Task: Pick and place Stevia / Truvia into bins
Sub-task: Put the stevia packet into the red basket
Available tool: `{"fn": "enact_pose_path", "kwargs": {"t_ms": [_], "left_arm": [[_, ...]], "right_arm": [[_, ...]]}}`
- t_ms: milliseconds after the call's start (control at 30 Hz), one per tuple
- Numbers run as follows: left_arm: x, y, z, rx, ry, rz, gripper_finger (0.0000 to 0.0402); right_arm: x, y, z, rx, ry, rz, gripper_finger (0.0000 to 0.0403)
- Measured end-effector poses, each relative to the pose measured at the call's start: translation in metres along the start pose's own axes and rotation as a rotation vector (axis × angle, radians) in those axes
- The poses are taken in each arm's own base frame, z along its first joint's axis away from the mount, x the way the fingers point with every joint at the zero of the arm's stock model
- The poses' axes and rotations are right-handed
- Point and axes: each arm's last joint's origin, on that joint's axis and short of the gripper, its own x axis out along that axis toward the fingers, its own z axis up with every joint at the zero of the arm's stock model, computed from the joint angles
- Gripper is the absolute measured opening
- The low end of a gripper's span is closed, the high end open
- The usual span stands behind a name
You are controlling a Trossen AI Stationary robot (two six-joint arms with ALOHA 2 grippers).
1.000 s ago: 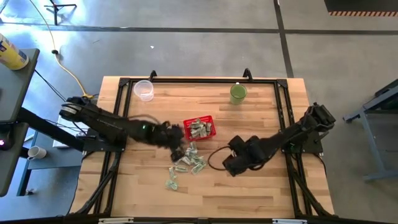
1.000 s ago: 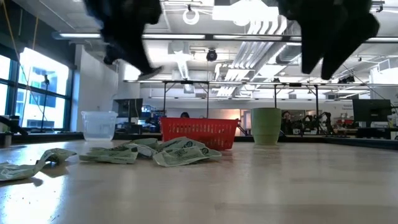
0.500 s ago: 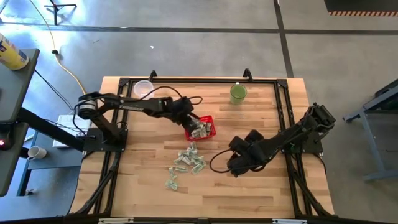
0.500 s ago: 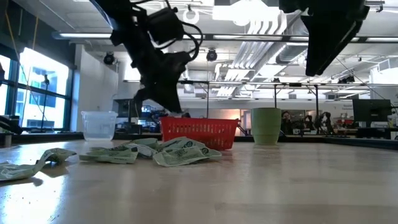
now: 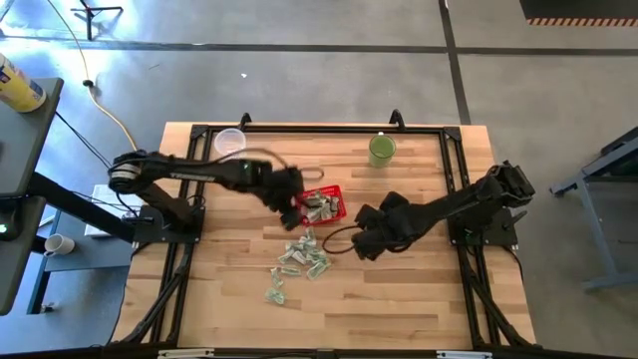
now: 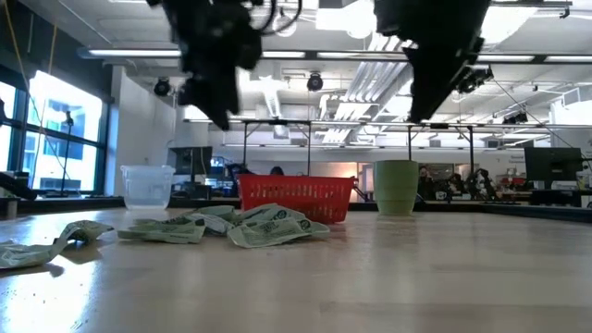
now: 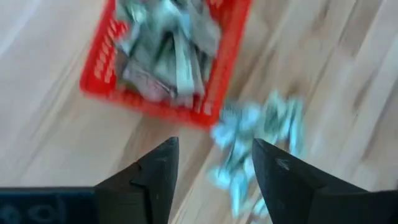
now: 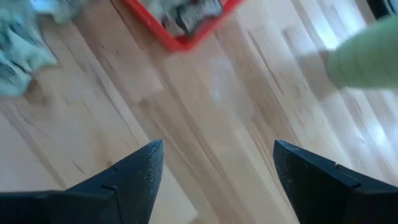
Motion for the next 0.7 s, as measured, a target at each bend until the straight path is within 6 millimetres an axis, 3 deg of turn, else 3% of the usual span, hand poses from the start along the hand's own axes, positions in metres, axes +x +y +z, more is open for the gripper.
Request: {"fn": "enact_pose_path", "kwargs": {"t_ms": [100, 233, 467, 700], "left_arm": [[-0.008, -0.014, -0.023, 0.083, 0.069, 0.044, 0.024], [0.004, -0.026, -0.046, 0.16, 0.117, 0.047, 0.0241], [0.042, -0.045, -0.057, 0.349, -0.078, -0.042, 0.0241], [0.067, -0.041, -0.063, 0.465, -0.048, -0.02, 0.0241]], "right_arm": [[0.006, -0.005, 0.011, -0.023, -0.011, 0.017, 0.0293], [0.012, -0.012, 0.022, -0.057, -0.027, 0.026, 0.0293], [0.016, -0.017, 0.026, -0.13, 0.006, 0.058, 0.0293], [0.006, -0.004, 0.009, -0.14, 0.044, 0.08, 0.0293]]}}
